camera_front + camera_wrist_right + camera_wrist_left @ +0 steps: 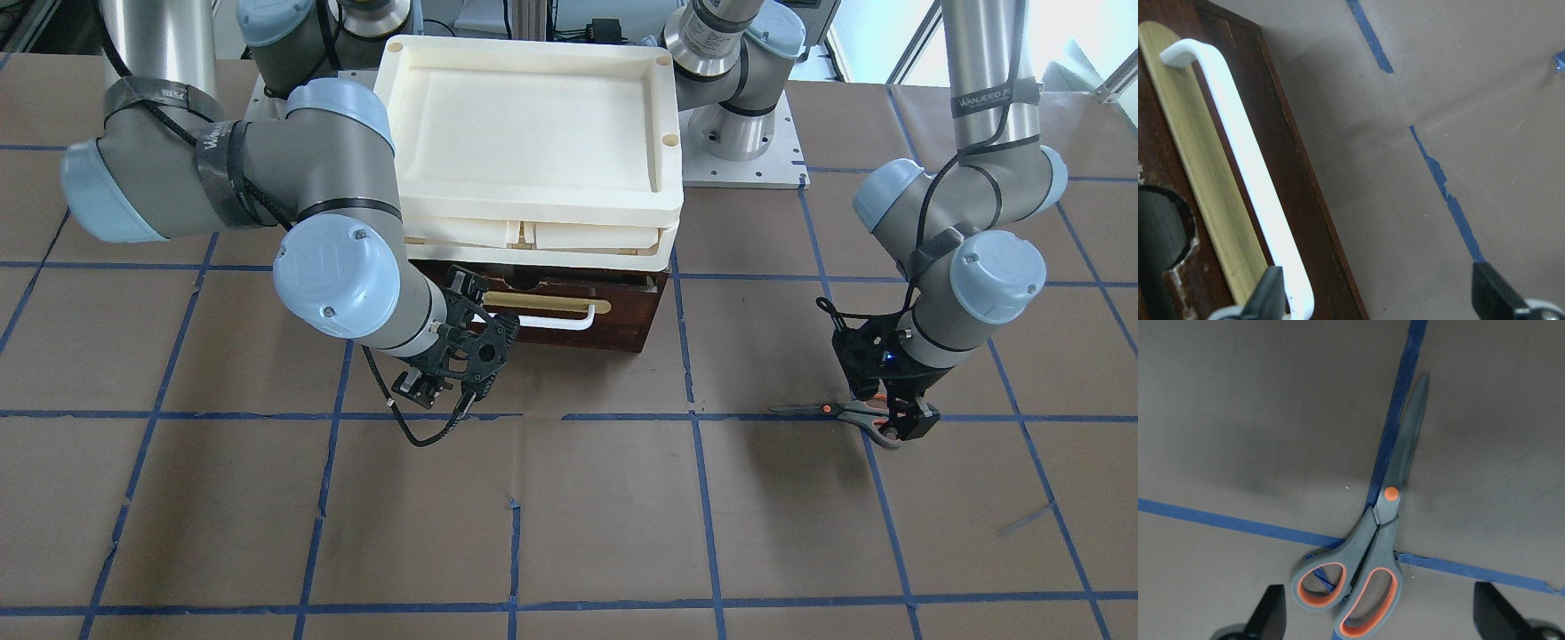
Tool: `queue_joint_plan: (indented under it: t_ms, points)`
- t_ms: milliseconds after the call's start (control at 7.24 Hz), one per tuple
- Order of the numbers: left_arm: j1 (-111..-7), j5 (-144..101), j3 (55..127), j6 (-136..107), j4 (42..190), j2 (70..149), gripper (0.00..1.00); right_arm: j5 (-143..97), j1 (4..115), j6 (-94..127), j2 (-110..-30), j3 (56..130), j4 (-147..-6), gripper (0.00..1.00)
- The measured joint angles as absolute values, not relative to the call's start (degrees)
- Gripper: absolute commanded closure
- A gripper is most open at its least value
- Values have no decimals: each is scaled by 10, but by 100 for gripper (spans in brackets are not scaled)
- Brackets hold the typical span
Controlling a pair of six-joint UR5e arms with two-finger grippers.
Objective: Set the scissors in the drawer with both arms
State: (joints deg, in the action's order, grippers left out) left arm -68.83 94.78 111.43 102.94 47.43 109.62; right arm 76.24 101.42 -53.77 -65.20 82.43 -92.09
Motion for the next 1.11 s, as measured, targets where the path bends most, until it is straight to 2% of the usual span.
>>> queue_joint_plan:
  t_ms: [276, 1105]
  points:
    - [-681, 926, 1116, 1055, 471, 1107, 1, 756, 1015, -538, -652, 824, -921, 0]
    - [-661, 893, 1112, 1146, 468, 1137, 2, 754, 1023, -611, -653, 826, -935, 0]
